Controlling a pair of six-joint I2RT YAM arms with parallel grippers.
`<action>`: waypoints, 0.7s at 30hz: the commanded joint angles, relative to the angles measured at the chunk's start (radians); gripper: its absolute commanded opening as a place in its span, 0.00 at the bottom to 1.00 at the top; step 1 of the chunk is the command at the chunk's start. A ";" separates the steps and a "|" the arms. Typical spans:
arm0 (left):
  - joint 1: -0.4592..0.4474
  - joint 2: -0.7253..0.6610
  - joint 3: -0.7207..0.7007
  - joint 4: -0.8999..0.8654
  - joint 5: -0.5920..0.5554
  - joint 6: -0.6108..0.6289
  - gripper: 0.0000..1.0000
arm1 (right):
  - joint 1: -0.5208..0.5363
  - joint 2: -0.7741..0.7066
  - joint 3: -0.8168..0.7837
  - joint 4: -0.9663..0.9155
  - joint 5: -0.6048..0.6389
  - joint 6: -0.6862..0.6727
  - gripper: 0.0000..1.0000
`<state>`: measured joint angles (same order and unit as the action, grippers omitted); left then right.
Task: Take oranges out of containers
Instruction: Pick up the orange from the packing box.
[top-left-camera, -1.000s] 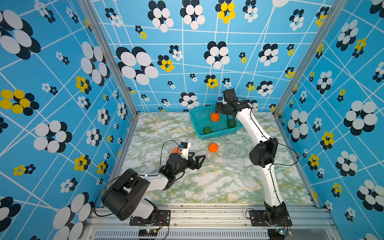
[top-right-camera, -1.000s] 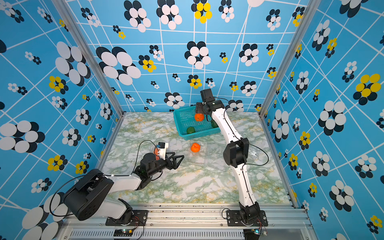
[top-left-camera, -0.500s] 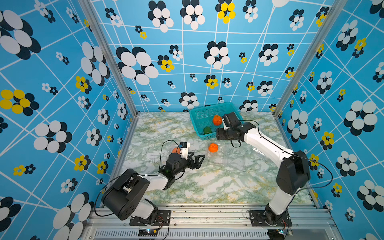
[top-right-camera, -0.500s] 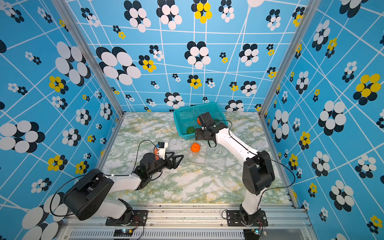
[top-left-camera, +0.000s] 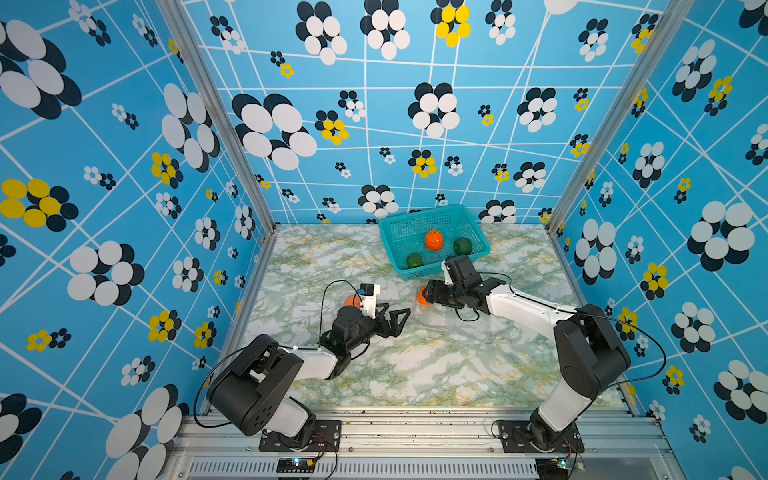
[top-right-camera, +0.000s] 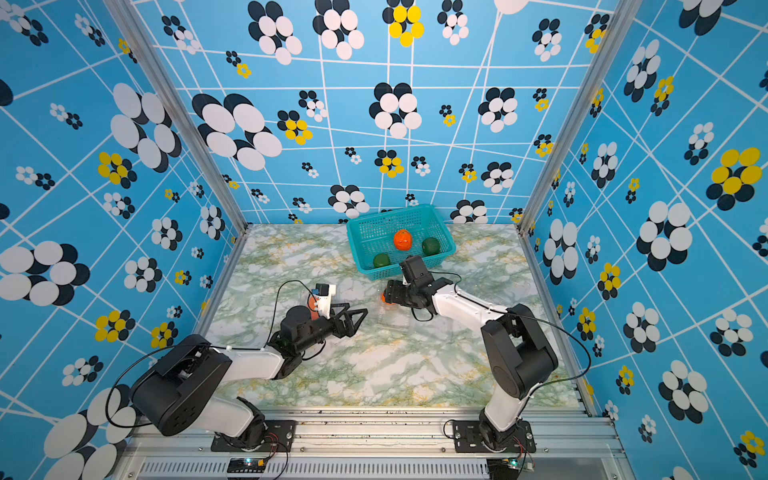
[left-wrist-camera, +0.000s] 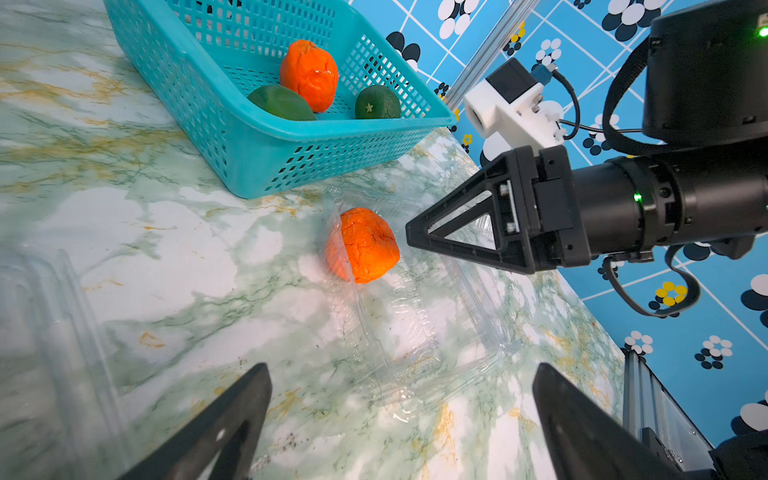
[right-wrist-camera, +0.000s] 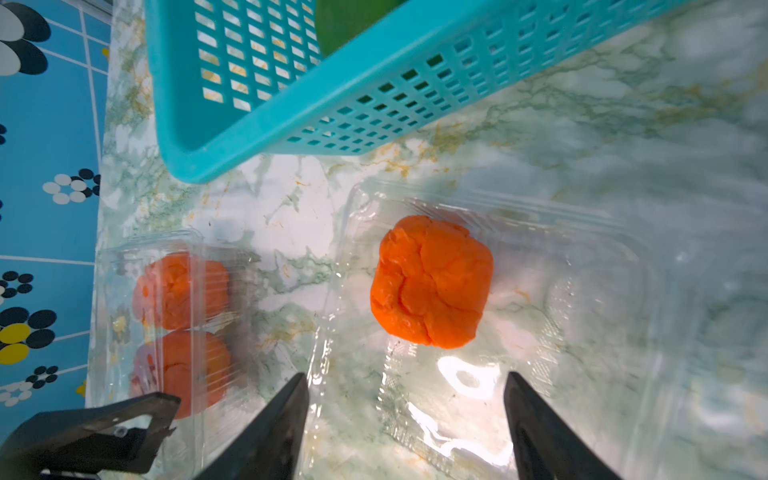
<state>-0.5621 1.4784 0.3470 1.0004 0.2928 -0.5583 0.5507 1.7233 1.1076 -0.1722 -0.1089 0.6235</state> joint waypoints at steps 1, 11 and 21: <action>0.012 0.017 -0.023 -0.013 0.025 -0.017 1.00 | 0.003 0.052 0.010 0.067 -0.006 0.021 0.76; 0.011 0.020 -0.024 -0.010 0.026 -0.018 0.99 | 0.003 0.160 0.090 0.009 0.076 0.001 0.75; 0.013 0.021 -0.023 -0.011 0.026 -0.020 1.00 | 0.002 0.145 0.079 0.006 0.087 0.015 0.46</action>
<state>-0.5564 1.4784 0.3470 1.0019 0.3000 -0.5617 0.5507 1.8946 1.1904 -0.1452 -0.0528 0.6399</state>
